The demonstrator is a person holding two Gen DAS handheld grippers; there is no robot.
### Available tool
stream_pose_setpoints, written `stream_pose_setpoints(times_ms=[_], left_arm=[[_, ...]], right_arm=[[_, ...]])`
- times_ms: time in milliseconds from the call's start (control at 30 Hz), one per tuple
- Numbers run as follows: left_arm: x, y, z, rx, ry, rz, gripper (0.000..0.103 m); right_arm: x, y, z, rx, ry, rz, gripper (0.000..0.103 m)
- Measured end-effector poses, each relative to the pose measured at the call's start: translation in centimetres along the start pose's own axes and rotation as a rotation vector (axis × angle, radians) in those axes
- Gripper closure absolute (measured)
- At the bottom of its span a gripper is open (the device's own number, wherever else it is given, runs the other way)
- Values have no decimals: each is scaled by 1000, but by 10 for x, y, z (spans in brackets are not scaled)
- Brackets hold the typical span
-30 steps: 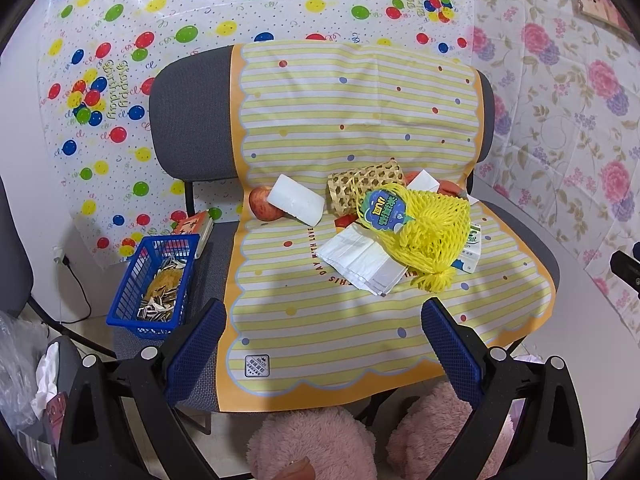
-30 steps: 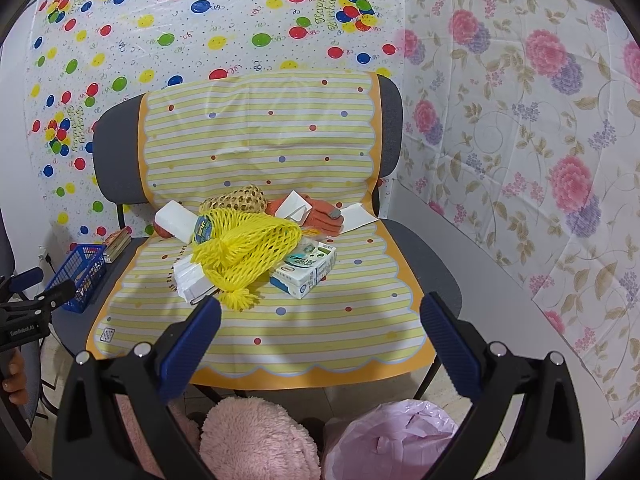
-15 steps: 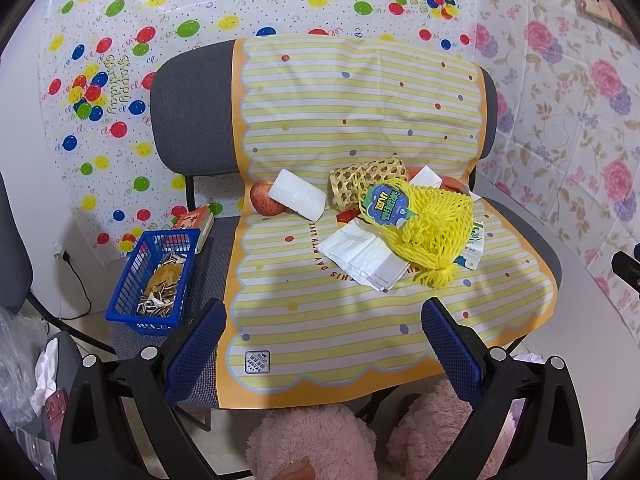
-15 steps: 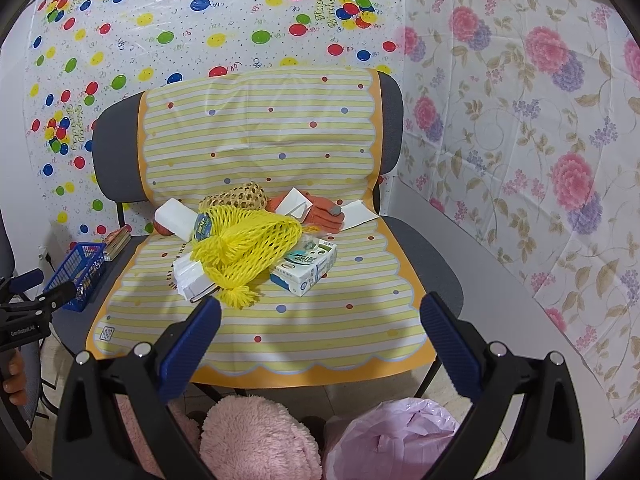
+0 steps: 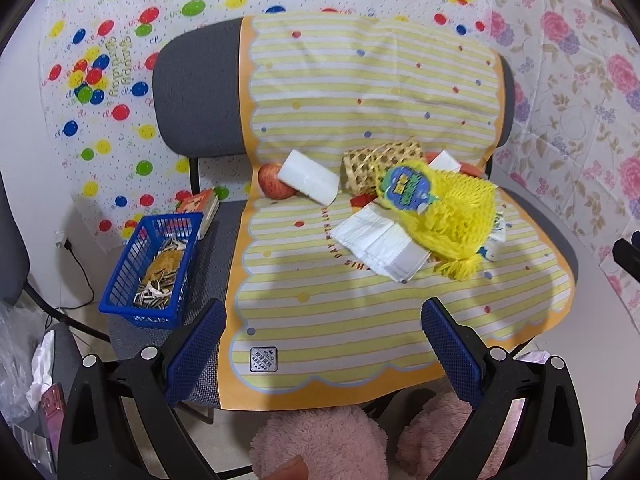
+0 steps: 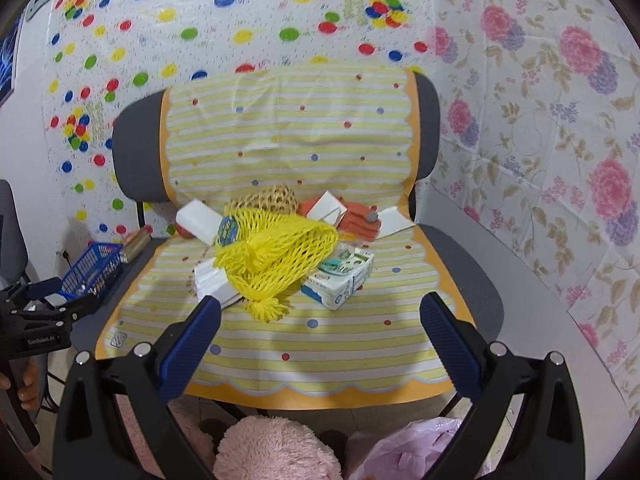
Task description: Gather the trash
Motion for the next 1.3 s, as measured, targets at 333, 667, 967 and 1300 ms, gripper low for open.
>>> stream_pose_setpoints(times_ms=[333, 667, 967, 1300], left_arm=[[37, -13, -1, -27, -61, -10, 7], [65, -20, -6, -49, -98, 6, 9], [88, -10, -15, 3, -86, -3, 9], [96, -5, -18, -12, -70, 17, 9]], right_arm=[[56, -13, -2, -80, -104, 25, 6], [117, -6, -18, 85, -117, -152, 11], [183, 20, -29, 287, -152, -255, 6], [231, 35, -36, 490, -225, -385, 46]])
Point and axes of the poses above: each gripper's, at about its wrist camera, not at the fingertips, and x roughly the way its jaws point, y to its right, z to its underside, the point moved 1 cm from there along x, roughly the way its jaws point, and after that the axes turned 7 degrees about -x, right-handed, at the moved point
